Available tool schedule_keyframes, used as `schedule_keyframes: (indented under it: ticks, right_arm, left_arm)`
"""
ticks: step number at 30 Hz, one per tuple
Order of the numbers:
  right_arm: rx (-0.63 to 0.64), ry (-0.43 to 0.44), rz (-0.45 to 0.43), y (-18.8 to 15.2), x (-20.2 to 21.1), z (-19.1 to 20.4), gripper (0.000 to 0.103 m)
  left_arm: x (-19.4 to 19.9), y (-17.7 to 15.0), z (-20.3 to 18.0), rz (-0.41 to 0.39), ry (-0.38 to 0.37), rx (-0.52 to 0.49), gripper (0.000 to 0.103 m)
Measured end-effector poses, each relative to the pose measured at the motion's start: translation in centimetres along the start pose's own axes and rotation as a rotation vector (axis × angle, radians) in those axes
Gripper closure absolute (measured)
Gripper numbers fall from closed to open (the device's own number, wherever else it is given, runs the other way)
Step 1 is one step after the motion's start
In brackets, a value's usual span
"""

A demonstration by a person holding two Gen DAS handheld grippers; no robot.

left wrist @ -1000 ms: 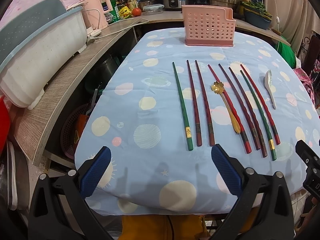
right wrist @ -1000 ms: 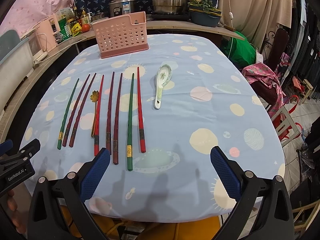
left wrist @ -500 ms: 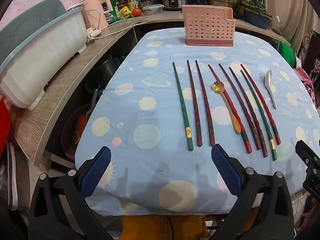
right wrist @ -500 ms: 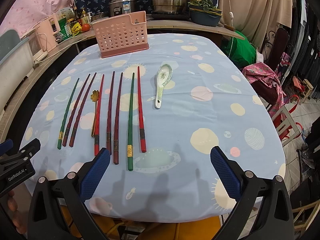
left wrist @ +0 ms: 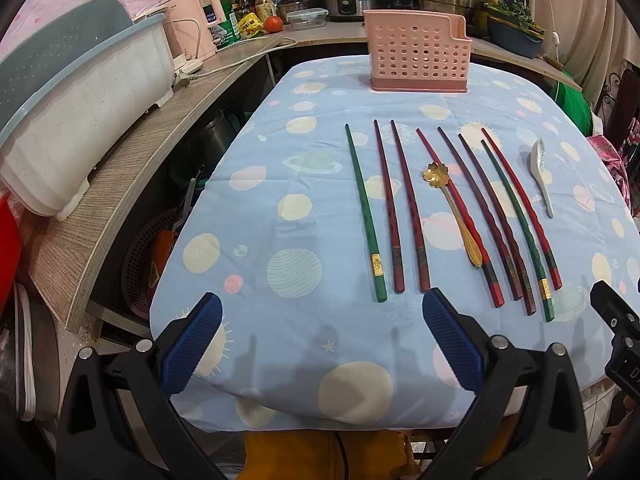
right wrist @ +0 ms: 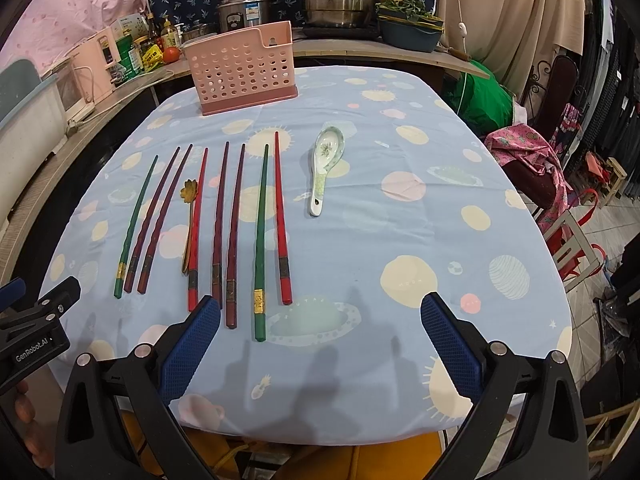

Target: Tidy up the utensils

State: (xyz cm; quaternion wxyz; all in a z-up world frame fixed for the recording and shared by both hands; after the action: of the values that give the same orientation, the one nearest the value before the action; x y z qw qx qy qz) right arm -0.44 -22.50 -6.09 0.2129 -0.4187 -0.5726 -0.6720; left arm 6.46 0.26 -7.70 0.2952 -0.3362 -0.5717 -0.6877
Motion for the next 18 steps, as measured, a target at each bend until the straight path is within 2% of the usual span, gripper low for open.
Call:
schedule_keyframes:
  ticks: [11, 18]
  right_arm:
    - [-0.002, 0.0, 0.002, 0.0, 0.0, 0.0, 0.007]
    - [-0.021, -0.008, 0.022, -0.2, -1.4, -0.9, 0.007]
  left_arm:
    - [-0.1, 0.0, 0.1, 0.005, -0.003, 0.006, 0.007]
    - [-2.8, 0.0, 1.4, 0.068, -0.016, 0.062, 0.008]
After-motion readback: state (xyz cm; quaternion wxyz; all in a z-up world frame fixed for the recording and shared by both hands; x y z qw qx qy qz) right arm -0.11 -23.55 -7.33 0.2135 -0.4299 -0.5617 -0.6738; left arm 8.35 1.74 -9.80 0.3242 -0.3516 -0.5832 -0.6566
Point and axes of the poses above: each gripper's, at about its wrist camera, not at the fingertips, and x roughly against the way its jaws point, z to its left, y to its top, the point moved 9 cm from there along -x, roughly the way its jaws point, and after that the axes turned 1 degree about x, right-handed, at the moved point
